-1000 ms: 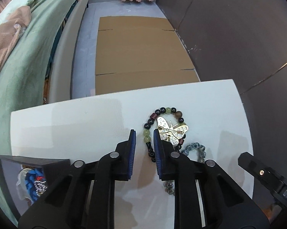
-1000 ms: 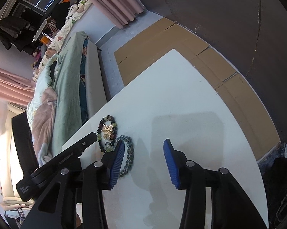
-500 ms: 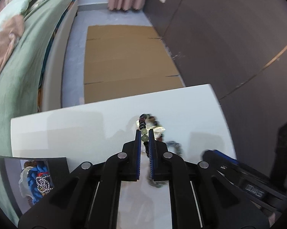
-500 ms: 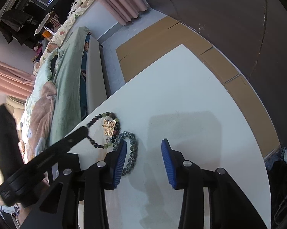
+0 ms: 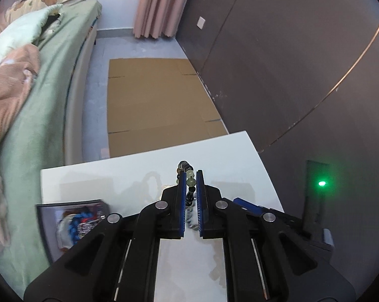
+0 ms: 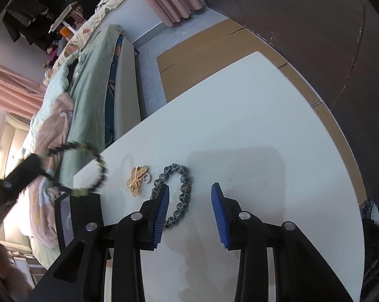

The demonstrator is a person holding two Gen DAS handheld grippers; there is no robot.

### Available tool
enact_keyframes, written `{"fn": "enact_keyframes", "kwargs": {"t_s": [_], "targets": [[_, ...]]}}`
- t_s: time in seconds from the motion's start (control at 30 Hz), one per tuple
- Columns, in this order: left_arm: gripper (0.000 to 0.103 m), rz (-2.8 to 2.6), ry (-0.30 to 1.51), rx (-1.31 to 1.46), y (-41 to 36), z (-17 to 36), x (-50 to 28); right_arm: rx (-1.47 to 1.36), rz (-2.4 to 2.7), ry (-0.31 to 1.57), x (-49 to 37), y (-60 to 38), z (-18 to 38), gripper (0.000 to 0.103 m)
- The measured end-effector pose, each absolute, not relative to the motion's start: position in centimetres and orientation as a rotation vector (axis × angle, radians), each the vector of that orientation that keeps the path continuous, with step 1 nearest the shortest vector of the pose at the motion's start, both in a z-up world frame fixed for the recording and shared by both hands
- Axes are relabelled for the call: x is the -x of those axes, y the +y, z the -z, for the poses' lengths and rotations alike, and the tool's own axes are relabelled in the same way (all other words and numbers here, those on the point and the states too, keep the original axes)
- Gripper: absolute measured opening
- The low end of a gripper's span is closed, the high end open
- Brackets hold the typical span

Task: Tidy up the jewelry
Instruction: 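Grasp the dark bead bracelet with the left tool while the right tool grasps the grey bead bracelet, then lower both bracelets into the black box and open both tools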

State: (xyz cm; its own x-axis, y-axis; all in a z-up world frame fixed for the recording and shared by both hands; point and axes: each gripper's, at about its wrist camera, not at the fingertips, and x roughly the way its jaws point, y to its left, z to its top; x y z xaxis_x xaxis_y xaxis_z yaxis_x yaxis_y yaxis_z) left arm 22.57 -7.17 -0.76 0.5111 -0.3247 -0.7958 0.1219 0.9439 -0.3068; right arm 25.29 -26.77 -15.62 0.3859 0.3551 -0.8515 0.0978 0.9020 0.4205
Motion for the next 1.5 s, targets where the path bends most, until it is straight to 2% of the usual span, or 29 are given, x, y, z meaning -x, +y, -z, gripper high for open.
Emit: {"fn": "enact_keyframes", "kwargs": {"t_s": [0.27, 0.43, 0.63, 0.8, 0.83, 0.9, 1.03, 1.1, 1.23, 1.3, 1.37, 1.5], "targets": [[0.008, 0.207, 0.969, 0.232, -2.9, -1.4, -20.4, -0.268, -0.129, 1.166, -25.4, -22.7, 16.6, 0.031], [0.008, 0.156, 0.961, 0.244, 0.2, -1.9, -18.6, 0.017, -0.041, 1.122, -24.7, -19.5, 16.5, 0.009], [0.008, 0.109, 0.958, 0.276, 3.1, -1.6, -16.4, -0.102, -0.151, 1.14, -24.2, -20.0, 15.4, 0.008], [0.01, 0.079, 0.972, 0.28, 4.9, -0.9, -15.1, -0.157, -0.247, 1.06, -22.6, -19.4, 11.8, 0.008], [0.012, 0.074, 0.971, 0.284, 5.3, -0.8, -14.9, -0.159, -0.26, 1.047, -22.3, -19.2, 11.3, 0.008], [0.029, 0.066, 0.967, 0.293, 5.9, -0.5, -14.6, -0.157, -0.283, 1.018, -21.9, -18.6, 10.3, 0.008], [0.046, 0.025, 0.93, 0.324, 7.5, 0.3, -13.6, -0.173, -0.333, 0.972, -21.2, -17.8, 8.6, 0.008], [0.059, 0.014, 0.904, 0.359, 8.4, 0.9, -13.0, -0.198, -0.371, 0.944, -20.8, -17.4, 7.7, 0.008], [0.064, 0.019, 0.859, 0.415, 9.2, 2.4, -12.2, -0.241, -0.449, 0.885, -20.1, -16.5, 6.2, 0.008], [0.071, 0.009, 0.849, 0.415, 9.6, 3.3, -11.9, -0.258, -0.487, 0.866, -19.6, -15.9, 5.7, 0.008], [0.072, -0.013, 0.851, 0.413, 10.0, 3.8, -11.9, -0.271, -0.523, 0.862, -19.3, -15.1, 5.7, 0.008], [0.086, -0.015, 0.83, 0.429, 10.9, 4.1, -11.3, -0.277, -0.579, 0.858, -19.0, -13.6, 5.8, 0.008]]}}
